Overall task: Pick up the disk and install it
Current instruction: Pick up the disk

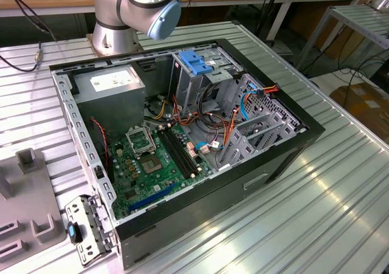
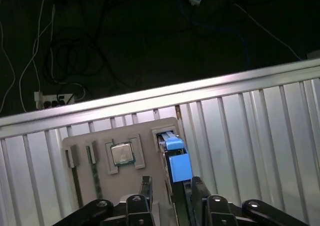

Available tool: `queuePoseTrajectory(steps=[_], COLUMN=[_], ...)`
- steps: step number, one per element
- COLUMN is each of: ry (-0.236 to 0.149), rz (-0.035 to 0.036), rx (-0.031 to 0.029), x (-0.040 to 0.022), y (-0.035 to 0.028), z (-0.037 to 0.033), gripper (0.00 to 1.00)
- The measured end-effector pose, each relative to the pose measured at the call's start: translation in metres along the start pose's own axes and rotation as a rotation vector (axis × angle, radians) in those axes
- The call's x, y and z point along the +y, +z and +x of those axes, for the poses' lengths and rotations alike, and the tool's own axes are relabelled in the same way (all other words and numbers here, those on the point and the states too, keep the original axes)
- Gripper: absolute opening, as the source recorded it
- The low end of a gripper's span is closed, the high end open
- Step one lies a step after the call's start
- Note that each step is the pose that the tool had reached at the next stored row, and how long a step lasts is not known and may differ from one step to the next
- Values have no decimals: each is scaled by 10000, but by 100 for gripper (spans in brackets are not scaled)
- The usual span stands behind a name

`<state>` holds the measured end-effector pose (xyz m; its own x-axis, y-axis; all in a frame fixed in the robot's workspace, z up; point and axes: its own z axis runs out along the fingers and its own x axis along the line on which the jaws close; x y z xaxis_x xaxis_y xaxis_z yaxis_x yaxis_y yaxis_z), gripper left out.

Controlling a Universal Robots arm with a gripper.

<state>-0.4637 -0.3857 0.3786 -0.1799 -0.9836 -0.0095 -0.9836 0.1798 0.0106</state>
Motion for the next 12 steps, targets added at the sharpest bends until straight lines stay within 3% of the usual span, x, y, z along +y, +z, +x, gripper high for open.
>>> queuePoseTrajectory(steps=[2, 5, 12], ry=[-226, -540, -1219], rz=[30, 79, 72], rx=[-3, -10, -11], x=[0, 1, 3], y=[15, 43, 168], z=[0, -7, -24], gripper=[46, 58, 58])
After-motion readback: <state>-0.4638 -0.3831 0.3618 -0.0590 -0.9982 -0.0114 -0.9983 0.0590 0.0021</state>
